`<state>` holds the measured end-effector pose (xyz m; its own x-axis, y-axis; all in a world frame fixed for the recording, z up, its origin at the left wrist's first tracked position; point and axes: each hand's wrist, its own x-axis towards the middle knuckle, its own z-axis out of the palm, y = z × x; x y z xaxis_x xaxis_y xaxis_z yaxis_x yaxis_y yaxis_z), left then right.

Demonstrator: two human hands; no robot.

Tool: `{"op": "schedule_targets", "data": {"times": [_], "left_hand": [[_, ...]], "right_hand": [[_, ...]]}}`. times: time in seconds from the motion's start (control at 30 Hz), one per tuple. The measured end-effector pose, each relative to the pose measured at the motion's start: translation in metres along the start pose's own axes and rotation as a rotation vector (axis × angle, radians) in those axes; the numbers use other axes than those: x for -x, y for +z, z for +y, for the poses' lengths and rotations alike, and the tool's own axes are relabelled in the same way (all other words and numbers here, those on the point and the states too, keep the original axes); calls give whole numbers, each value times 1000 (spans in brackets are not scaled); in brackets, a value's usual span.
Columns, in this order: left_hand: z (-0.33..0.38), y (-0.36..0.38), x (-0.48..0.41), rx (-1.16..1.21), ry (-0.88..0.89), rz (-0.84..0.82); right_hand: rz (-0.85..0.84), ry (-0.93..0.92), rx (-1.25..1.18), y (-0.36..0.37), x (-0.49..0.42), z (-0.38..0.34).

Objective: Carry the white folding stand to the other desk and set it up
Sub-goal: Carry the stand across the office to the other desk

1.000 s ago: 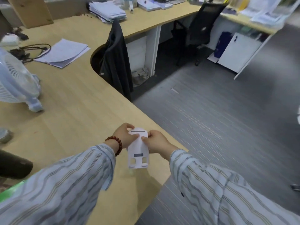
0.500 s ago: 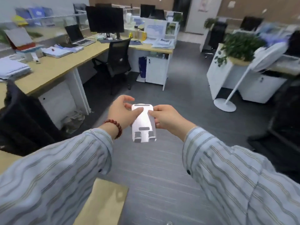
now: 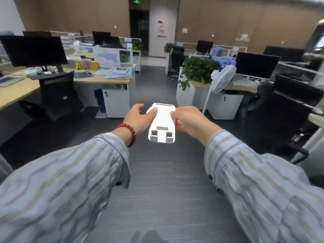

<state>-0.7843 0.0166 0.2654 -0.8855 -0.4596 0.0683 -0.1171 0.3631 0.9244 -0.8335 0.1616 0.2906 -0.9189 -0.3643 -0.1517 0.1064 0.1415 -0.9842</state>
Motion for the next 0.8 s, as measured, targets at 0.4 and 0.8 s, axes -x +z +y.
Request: {"op": "schedule_targets", "data": {"times": [0.4,0.8], "left_hand": [[11,70,-265,124,182,-52],[64,122,-595,431,68,-152]], "right_hand": [[12,-198,186,-49,-255,-36],[171,-111,85,-83,-582,-118]]}}
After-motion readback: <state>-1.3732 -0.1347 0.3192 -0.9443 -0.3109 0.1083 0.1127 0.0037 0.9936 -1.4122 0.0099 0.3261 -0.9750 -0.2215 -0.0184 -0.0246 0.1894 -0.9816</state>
